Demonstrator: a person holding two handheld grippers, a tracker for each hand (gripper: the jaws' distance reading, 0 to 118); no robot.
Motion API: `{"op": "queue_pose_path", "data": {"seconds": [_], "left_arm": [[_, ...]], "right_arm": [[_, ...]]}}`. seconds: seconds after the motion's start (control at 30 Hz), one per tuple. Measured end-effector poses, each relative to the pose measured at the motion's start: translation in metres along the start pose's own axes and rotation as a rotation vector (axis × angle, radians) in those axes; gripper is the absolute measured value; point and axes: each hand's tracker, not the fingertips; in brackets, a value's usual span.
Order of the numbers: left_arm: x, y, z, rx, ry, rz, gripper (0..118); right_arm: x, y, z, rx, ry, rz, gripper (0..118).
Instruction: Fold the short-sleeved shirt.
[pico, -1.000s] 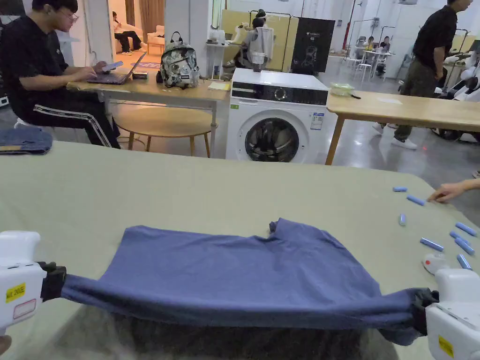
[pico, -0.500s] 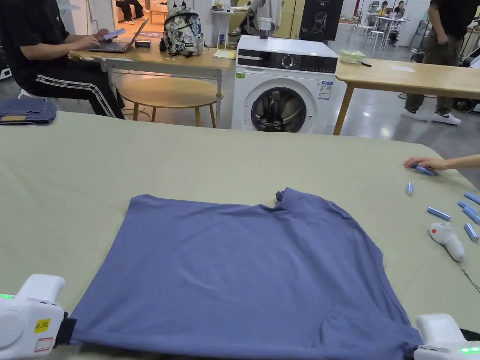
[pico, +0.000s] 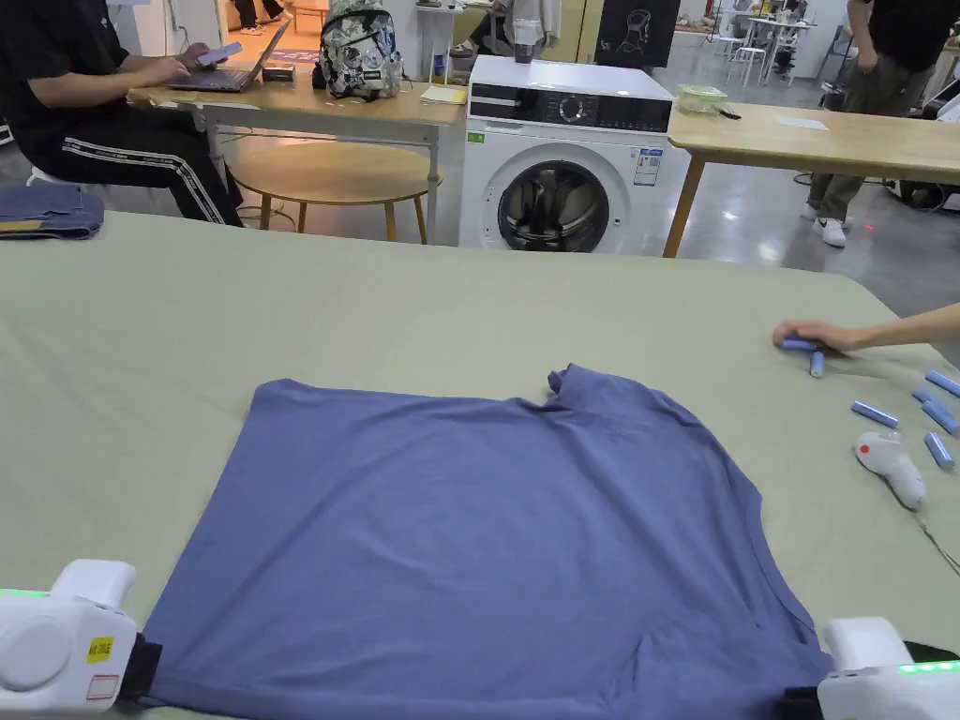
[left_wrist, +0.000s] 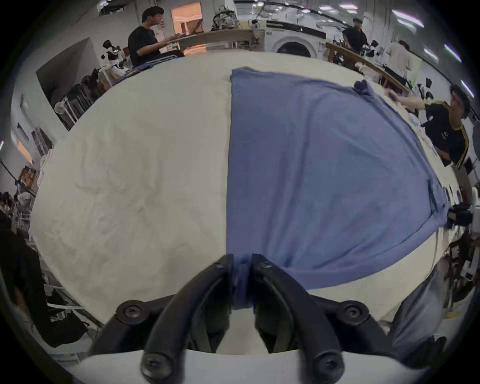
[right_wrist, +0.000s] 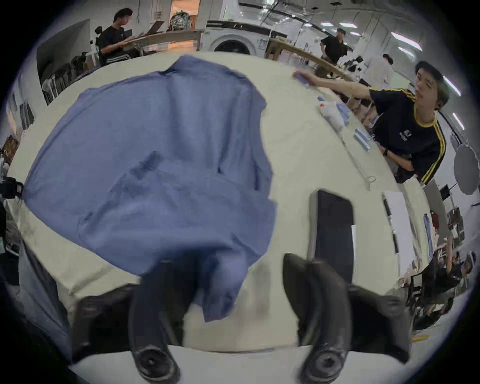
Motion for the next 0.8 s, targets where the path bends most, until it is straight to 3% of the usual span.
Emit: {"op": "queue_pose_path", "data": {"seconds": [0.1, 0.27, 0.33, 0.53, 0.57, 0.6, 0.63, 0.67, 0.8], "left_arm": [[0.008, 0.013, 0.019, 0.107, -0.034, 0.024, 24], [0.031, 0.039, 0.041, 0.278, -0.056, 0.022, 24], [0.042, 0.045, 0.048, 0.368, -0.05, 0.013, 24], [0.069, 0.051, 0.072, 0.603, -0.065, -0.019, 24], [0.072, 0.051, 0.075, 0.629, -0.068, -0.024, 23], [0.075, 0.053, 0.075, 0.648, -0.066, -0.029, 14], [0.076, 0.055, 0.074, 0.675, -0.037, -0.027, 6], [0.078, 0.054, 0.076, 0.699, -0.021, -0.026, 1], [0.079, 0.057, 0.076, 0.735, -0.026, -0.004, 0]], "right_arm": [[0.004, 0.018, 0.017, 0.114, 0.027, -0.055, 76], [-0.02, 0.048, 0.035, 0.337, 0.064, -0.13, 76], [-0.039, 0.056, 0.044, 0.457, 0.075, -0.165, 69], [-0.076, 0.064, 0.058, 0.697, 0.093, -0.18, 59], [-0.081, 0.064, 0.06, 0.724, 0.087, -0.175, 50], [-0.087, 0.065, 0.065, 0.756, 0.064, -0.182, 16], [-0.091, 0.065, 0.067, 0.774, 0.053, -0.18, 0], [-0.093, 0.065, 0.069, 0.77, 0.059, -0.179, 0], [-0.1, 0.07, 0.075, 0.787, 0.068, -0.201, 0]]}}
